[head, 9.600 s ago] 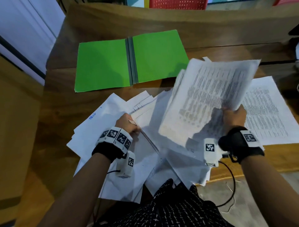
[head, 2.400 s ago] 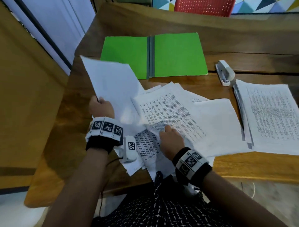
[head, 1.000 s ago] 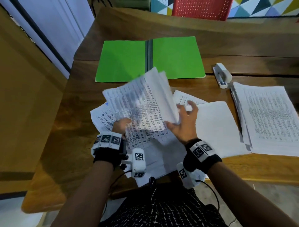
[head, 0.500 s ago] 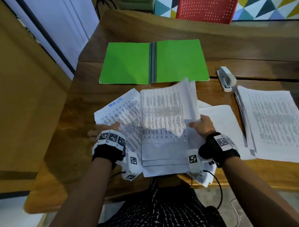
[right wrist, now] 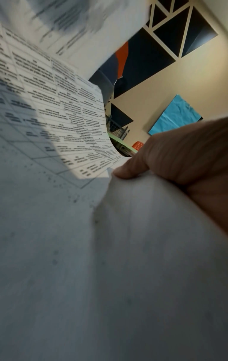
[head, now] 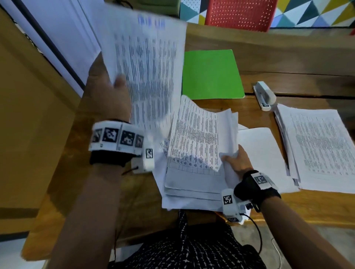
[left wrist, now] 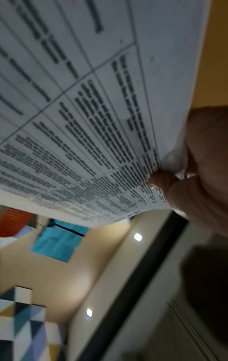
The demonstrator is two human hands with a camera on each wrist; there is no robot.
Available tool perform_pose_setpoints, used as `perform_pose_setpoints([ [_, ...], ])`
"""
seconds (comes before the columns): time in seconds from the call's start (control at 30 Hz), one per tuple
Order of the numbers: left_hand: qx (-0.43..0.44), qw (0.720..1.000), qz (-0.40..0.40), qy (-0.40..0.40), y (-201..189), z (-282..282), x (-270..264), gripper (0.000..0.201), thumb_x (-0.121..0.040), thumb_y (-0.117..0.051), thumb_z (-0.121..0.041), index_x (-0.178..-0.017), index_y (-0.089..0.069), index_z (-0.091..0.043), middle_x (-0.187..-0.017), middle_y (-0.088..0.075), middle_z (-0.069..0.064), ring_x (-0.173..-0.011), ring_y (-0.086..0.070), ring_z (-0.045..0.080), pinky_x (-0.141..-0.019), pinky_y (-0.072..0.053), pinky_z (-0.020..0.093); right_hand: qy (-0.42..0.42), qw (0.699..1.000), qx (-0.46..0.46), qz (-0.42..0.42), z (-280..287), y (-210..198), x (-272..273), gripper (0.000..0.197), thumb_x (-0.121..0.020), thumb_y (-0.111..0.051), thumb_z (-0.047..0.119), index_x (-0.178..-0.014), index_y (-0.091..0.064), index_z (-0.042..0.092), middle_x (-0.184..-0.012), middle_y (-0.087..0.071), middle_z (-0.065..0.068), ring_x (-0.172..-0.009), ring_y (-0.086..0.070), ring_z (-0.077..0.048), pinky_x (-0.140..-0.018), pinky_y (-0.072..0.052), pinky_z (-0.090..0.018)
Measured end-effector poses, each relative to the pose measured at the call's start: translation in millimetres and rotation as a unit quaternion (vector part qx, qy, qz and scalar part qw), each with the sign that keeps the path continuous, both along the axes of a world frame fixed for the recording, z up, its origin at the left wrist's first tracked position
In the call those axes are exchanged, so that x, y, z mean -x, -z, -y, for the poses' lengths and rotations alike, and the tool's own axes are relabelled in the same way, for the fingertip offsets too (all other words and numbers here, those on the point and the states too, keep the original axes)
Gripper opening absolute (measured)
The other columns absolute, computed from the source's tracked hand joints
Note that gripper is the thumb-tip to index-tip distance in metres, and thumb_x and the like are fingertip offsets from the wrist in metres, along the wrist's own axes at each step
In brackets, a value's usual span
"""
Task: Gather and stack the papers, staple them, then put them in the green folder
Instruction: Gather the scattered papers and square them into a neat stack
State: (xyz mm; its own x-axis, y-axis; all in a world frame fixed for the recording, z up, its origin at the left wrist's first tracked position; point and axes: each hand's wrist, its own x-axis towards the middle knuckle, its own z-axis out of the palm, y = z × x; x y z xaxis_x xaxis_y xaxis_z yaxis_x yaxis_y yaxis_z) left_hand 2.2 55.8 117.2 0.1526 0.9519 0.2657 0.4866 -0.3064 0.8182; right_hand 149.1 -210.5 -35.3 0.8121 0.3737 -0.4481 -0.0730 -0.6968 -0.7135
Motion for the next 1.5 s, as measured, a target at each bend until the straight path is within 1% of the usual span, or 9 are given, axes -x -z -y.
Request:
perform_pose_setpoints([
  [0.17, -0.007, 0.987, 0.156, 0.050, -41, -13, -10, 0.070, -0.082, -0.048, -0.044, -0.130, -0.044, 0.006, -0.134, -0.049, 0.027, -0.124, -0.048, 0.039, -0.104, -0.042, 0.042, 0.046, 0.997, -0.059, -0.037, 2, 1, 1, 0.061, -0.085, -0.055, 0.002, -0.135, -0.021, 0.006, -0.134, -0.042, -0.022, -0.112, -0.047, -0.030, -0.100, -0.039, -0.045],
  [0.4, 0.176, 0.978, -0.041, 0.103, 35, 32, -26, 0.039, -0.091, -0.052, -0.025, -0.124, -0.053, -0.003, -0.109, -0.053, -0.003, -0.099, -0.066, 0.011, -0.063, -0.042, 0.012, 0.093, 0.973, -0.169, -0.131, 0, 9, -2, 0.066, -0.078, -0.059, 0.035, -0.134, -0.039, 0.006, -0.137, -0.047, -0.010, -0.122, -0.048, -0.027, -0.103, -0.038, -0.042],
  [0.53, 0.279, 0.940, -0.147, 0.127, 105, 59, -25, 0.031, -0.089, -0.055, -0.016, -0.110, -0.060, 0.007, -0.114, -0.064, 0.027, -0.107, -0.060, 0.039, -0.092, -0.048, 0.041, 0.058, 0.934, -0.257, -0.240, -3, 3, 3, 0.065, -0.088, -0.037, 0.060, -0.141, -0.037, 0.022, -0.146, -0.040, 0.005, -0.133, -0.040, -0.017, -0.117, -0.024, -0.042],
  [0.6, 0.282, 0.928, -0.207, 0.127, 123, 68, -25, 0.035, -0.091, -0.053, -0.017, -0.117, -0.056, 0.007, -0.124, -0.056, 0.028, -0.117, -0.052, 0.041, -0.098, -0.042, 0.045, -0.002, 0.936, -0.241, -0.255, -7, 1, 9, 0.076, -0.080, -0.042, 0.071, -0.143, -0.032, 0.030, -0.151, -0.029, 0.012, -0.139, -0.029, -0.010, -0.119, -0.018, -0.041],
  [0.83, 0.350, 0.917, -0.136, 0.136, 131, 82, -35, 0.041, -0.093, -0.050, -0.026, -0.126, -0.043, -0.003, -0.126, -0.056, 0.016, -0.114, -0.055, 0.032, -0.098, -0.043, 0.039, -0.023, 0.997, -0.045, -0.059, -11, 12, 3, 0.034, -0.080, -0.062, 0.002, -0.112, -0.059, -0.005, -0.111, -0.065, -0.019, -0.109, -0.060, -0.034, -0.098, -0.047, -0.044],
  [0.97, 0.409, 0.889, -0.112, 0.175, 135, 78, -32, 0.070, -0.075, -0.072, -0.032, -0.132, -0.044, -0.004, -0.125, -0.058, 0.008, -0.116, -0.055, 0.025, -0.102, -0.044, 0.041, -0.074, 0.996, -0.036, -0.042, -13, 0, -12, 0.032, -0.082, -0.064, 0.006, -0.112, -0.060, -0.005, -0.105, -0.065, -0.016, -0.100, -0.058, -0.022, -0.092, -0.047, -0.037],
  [1.17, 0.329, 0.919, -0.190, 0.109, 132, 66, -21, 0.038, -0.090, -0.056, -0.011, -0.125, -0.053, 0.002, -0.128, -0.057, 0.024, -0.120, -0.052, 0.040, -0.098, -0.042, 0.039, -0.271, 0.944, 0.169, 0.085, -39, -23, -54, 0.094, -0.054, -0.062, 0.074, -0.129, -0.047, 0.020, -0.139, -0.047, -0.008, -0.127, -0.042, -0.029, -0.106, -0.035, -0.050],
  [1.33, 0.334, 0.911, -0.229, 0.084, 134, 48, -12, 0.036, -0.094, -0.050, -0.011, -0.123, -0.052, 0.010, -0.129, -0.054, 0.028, -0.119, -0.051, 0.041, -0.088, -0.042, 0.038, -0.360, 0.864, 0.308, 0.172, -36, -30, -70, 0.090, -0.054, -0.082, 0.048, -0.127, -0.038, 0.022, -0.143, -0.038, -0.004, -0.136, -0.024, -0.030, -0.108, -0.017, -0.061],
  [1.5, 0.365, 0.910, -0.195, 0.022, 137, 37, -5, 0.040, -0.094, -0.048, -0.014, -0.129, -0.047, 0.007, -0.135, -0.051, 0.024, -0.122, -0.050, 0.040, -0.099, -0.041, 0.041, -0.364, 0.873, 0.293, 0.140, -29, -26, -63, 0.039, -0.063, -0.079, 0.038, -0.074, -0.047, 0.019, -0.094, -0.056, -0.008, -0.102, -0.050, -0.026, -0.087, -0.035, -0.038],
])
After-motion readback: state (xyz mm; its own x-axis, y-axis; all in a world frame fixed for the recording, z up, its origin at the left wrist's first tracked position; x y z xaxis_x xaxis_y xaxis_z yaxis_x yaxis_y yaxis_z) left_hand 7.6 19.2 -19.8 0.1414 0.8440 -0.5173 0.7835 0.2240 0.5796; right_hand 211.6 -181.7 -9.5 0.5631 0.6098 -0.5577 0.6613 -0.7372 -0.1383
